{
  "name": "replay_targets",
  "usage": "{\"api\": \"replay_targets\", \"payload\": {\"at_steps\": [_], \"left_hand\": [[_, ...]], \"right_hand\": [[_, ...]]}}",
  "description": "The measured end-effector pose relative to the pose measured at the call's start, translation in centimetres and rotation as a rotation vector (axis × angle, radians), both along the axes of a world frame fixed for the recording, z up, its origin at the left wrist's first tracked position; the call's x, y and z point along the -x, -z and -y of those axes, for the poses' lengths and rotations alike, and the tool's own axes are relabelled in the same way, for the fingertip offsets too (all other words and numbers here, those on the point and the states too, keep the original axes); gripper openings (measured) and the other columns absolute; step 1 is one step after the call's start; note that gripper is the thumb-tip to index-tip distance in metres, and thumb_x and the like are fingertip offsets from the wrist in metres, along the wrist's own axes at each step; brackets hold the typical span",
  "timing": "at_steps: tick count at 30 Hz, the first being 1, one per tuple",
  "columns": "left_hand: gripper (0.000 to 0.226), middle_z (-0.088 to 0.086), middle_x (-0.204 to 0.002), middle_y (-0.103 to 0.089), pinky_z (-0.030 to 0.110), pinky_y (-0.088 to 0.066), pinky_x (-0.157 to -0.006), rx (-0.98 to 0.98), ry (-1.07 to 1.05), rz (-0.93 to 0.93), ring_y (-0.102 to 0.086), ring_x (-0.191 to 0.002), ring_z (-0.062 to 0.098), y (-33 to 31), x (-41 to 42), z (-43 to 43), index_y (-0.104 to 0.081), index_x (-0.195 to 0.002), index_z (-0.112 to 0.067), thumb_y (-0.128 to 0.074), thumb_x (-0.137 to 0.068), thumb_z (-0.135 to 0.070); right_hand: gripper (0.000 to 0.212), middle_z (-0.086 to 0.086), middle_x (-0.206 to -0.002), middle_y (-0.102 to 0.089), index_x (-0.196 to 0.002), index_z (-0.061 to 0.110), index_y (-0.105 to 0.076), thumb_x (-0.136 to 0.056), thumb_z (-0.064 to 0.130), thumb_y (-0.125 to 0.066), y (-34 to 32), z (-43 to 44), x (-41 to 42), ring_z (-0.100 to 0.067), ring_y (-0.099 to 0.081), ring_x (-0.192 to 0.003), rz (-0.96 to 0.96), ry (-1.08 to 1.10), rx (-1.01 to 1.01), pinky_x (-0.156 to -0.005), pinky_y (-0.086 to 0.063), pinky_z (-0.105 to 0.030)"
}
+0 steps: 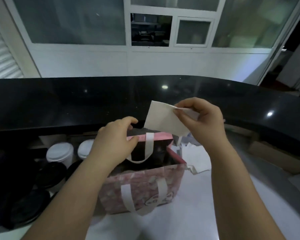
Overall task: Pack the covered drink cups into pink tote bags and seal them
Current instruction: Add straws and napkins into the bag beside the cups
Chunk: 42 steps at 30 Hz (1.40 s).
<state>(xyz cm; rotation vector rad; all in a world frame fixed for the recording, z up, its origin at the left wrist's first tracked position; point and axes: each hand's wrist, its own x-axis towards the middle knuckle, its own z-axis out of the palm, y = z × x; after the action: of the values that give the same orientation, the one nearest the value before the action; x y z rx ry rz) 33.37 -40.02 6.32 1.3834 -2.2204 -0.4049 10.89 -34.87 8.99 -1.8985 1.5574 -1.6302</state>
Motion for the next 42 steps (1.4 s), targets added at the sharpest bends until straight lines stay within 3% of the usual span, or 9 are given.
{"api": "replay_targets", "payload": {"at_steps": [4,9,16,19,21,25,30,37,42], "left_hand": [[0.033,-0.025,-0.099,-0.062,0.018,-0.048,-0.074,-0.148,0.036,-0.05,-0.057,-0.093,-0.007,1.9,-4.6,0.5,-0.057,-0.107,-0.049,-0.073,-0.084,-0.032],[0.041,-0.02,-0.115,-0.064,0.033,-0.054,-0.089,-0.213,0.105,-0.008,-0.058,-0.104,-0.001,3.6,-5.8,1.4,-0.064,-0.117,-0.04,-0.078,-0.08,-0.034],[0.097,-0.015,-0.15,-0.039,0.034,-0.036,-0.111,-0.176,0.199,0.137,-0.034,-0.138,0.011,4.4,-6.1,2.7,-0.031,-0.148,-0.04,-0.078,-0.065,-0.058],[0.118,-0.014,-0.16,-0.02,0.038,-0.012,-0.118,-0.233,0.219,0.197,-0.006,-0.148,0.014,4.4,-6.0,3.0,-0.006,-0.151,-0.048,-0.072,-0.056,-0.073],[0.128,-0.011,-0.164,-0.005,0.032,0.003,-0.111,-0.252,0.243,0.218,0.017,-0.137,0.001,4.6,-5.8,3.1,0.009,-0.148,-0.052,-0.071,-0.052,-0.077],[0.136,-0.001,-0.164,0.009,0.03,0.014,-0.105,-0.233,0.271,0.312,0.029,-0.126,0.002,5.3,-5.2,3.2,0.022,-0.146,-0.049,-0.077,-0.056,-0.071],[0.136,-0.002,-0.164,0.012,0.029,0.016,-0.102,-0.241,0.274,0.297,0.036,-0.121,0.002,5.4,-4.9,3.2,0.021,-0.145,-0.05,-0.078,-0.056,-0.071],[0.131,-0.005,-0.165,0.002,0.028,0.018,-0.102,-0.216,0.277,0.228,0.051,-0.104,-0.016,5.2,-5.3,2.6,0.014,-0.146,-0.053,-0.078,-0.054,-0.073],[0.108,-0.014,-0.159,-0.023,0.015,0.018,-0.102,-0.101,0.272,0.074,0.019,-0.114,-0.034,5.4,-6.0,2.3,-0.008,-0.15,-0.052,-0.073,-0.065,-0.07]], "right_hand": [[0.02,0.023,-0.089,-0.068,-0.084,0.038,-0.07,-0.083,0.018,-0.073,1.6,1.2,-3.1,0.001,-0.061,-0.09,0.009,-0.129,-0.084,-0.07,-0.045,-0.008],[0.02,0.021,-0.088,-0.068,-0.081,0.038,-0.069,-0.084,0.018,-0.074,4.4,2.4,-4.7,0.002,-0.061,-0.087,-0.038,-0.189,-0.266,-0.071,-0.045,-0.009],[0.024,0.022,-0.086,-0.068,-0.083,0.041,-0.068,-0.085,0.017,-0.073,6.3,4.7,-5.2,0.004,-0.061,-0.089,-0.135,-0.112,-0.337,-0.076,-0.045,-0.008],[0.025,0.016,-0.094,-0.067,-0.084,0.035,-0.07,-0.083,0.011,-0.074,6.9,5.4,-5.2,-0.003,-0.06,-0.094,-0.214,-0.121,-0.268,-0.079,-0.044,-0.013],[0.018,0.013,-0.099,-0.066,-0.087,0.025,-0.075,-0.08,0.009,-0.076,7.4,5.4,-5.3,-0.007,-0.055,-0.1,-0.332,-0.144,-0.21,-0.085,-0.042,-0.014],[0.011,0.005,-0.108,-0.067,-0.087,0.018,-0.076,-0.078,0.011,-0.078,8.1,5.1,-5.2,-0.015,-0.05,-0.108,-0.48,-0.125,-0.196,-0.09,-0.042,-0.027],[0.014,0.007,-0.116,-0.063,-0.09,0.02,-0.074,-0.077,0.016,-0.078,7.8,4.5,-5.1,-0.016,-0.045,-0.117,-0.56,-0.083,-0.295,-0.097,-0.043,-0.041],[0.019,0.011,-0.112,-0.063,-0.094,0.023,-0.073,-0.077,0.017,-0.08,7.3,3.7,-4.6,-0.01,-0.046,-0.115,-0.474,-0.056,-0.258,-0.094,-0.038,-0.023],[0.023,0.014,-0.107,-0.065,-0.095,0.03,-0.072,-0.078,0.017,-0.079,6.9,2.7,-3.8,-0.011,-0.052,-0.11,-0.413,-0.048,-0.305,-0.094,-0.044,-0.028]]}}
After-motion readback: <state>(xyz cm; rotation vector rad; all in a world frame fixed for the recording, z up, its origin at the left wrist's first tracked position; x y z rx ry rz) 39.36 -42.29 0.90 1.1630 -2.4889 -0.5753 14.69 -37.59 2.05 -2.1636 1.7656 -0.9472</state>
